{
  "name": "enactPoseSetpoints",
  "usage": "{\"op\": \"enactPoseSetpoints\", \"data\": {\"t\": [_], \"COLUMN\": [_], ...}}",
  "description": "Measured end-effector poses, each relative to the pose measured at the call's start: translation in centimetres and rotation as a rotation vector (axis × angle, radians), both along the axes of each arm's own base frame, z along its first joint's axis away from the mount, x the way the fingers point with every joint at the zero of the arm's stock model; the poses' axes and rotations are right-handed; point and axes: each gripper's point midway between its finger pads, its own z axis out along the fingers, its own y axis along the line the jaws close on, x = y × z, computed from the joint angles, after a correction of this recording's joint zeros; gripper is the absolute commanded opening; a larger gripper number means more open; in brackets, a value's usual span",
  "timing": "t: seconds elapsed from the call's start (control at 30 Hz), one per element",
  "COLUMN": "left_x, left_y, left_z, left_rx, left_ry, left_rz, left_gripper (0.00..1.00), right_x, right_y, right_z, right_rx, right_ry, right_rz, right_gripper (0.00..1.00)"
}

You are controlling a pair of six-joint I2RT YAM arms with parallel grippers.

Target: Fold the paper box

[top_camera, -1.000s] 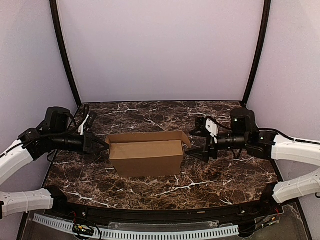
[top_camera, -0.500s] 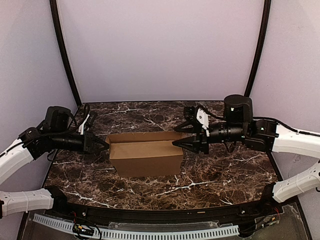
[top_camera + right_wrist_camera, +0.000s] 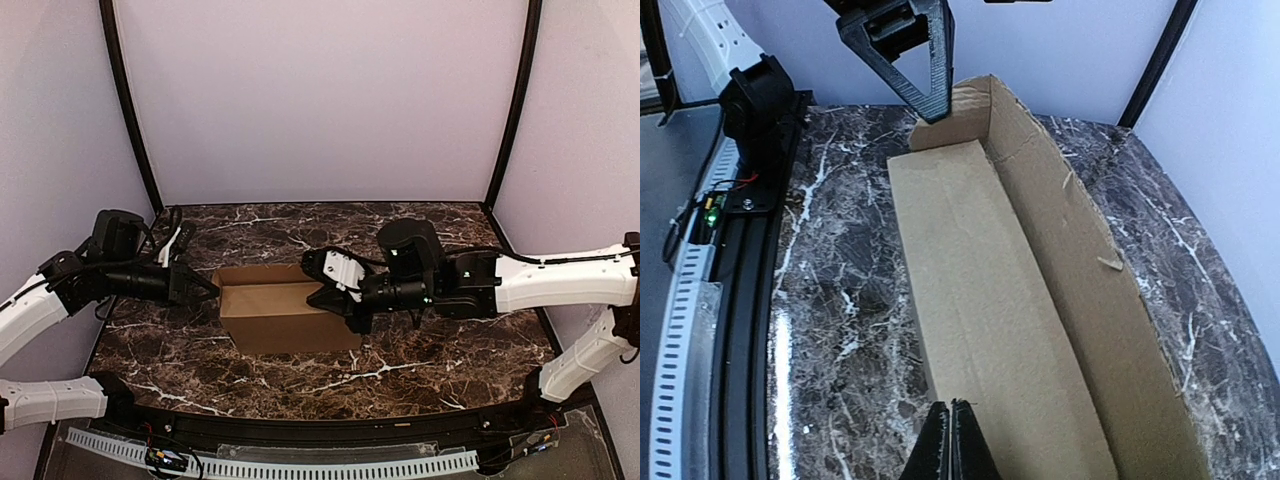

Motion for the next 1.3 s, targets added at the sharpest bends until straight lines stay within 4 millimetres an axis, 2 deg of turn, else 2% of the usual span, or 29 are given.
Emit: {"op": "enactPoseSetpoints", "data": {"t": [0.17,0.43,0.9,1.3], "left_x": [0.1,0.3,0.9,1.1], "left_y": [-0.1,-0.1,-0.4,-0.2], "left_z": [0.0,0.0,0.5,0.9], "left_rx": [0.002,0.005,0.022,0.053], "left_ry": [0.003,0.005,0.04,0.072], "left_rz": [0.0,0.003,0.011,0.032], "left_gripper": [0.01,0.01,0.01,0.01], "right_x": [1.6,2.6,3.8,3.7], "right_y": [1.0,1.5,1.9,1.8], "right_z": [-0.1,-2.4,-2.3,-2.5], "right_rx": [-0.003,-0.034,-0.06,-0.076], "right_ry": [-0.026,0.012,0.013,0.014], "right_rz": [-0.107,-0.191,-0.28,-0.299], "right_gripper": [0.0,0.0,0.0,0.0]}}
